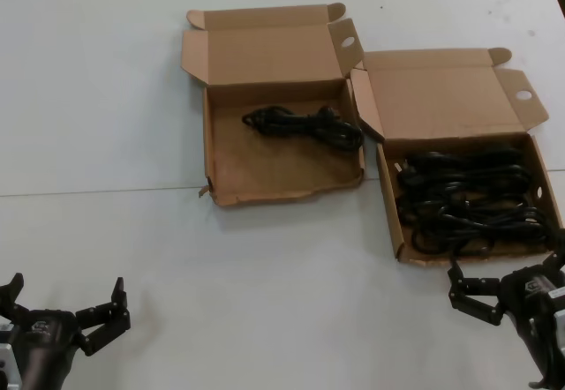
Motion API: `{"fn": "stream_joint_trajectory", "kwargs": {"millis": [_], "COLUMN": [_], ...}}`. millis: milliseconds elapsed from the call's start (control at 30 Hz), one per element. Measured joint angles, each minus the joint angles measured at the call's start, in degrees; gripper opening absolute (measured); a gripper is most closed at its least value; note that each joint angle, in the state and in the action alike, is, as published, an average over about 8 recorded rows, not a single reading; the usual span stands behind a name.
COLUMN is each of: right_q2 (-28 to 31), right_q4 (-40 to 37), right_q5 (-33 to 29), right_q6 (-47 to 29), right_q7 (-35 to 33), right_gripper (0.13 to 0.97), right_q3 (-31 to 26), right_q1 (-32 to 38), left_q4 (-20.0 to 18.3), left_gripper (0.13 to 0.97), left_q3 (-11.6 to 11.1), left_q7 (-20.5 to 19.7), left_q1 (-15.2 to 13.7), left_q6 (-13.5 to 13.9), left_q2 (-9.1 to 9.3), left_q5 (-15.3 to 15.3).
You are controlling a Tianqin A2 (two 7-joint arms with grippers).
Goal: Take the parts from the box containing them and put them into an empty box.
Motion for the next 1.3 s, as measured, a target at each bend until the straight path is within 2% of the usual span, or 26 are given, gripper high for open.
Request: {"fn": "stream_joint_trajectory", "kwargs": {"millis": [1300], "right_q2": [0.0], "right_q4": [0.0], "right_q5": [0.0], "right_q6": [0.0], "right_q7": [0.0], "right_gripper": [0.966], "right_q3": [0.0], "right_q1": [0.0], "left_q4": [0.0], "left_gripper": [0.966], "left_q3": [0.0], "left_q7": [0.0], "left_q1": [0.0], "left_q6": [0.0], "left_q2": [0.0], "left_q5": [0.0]}}
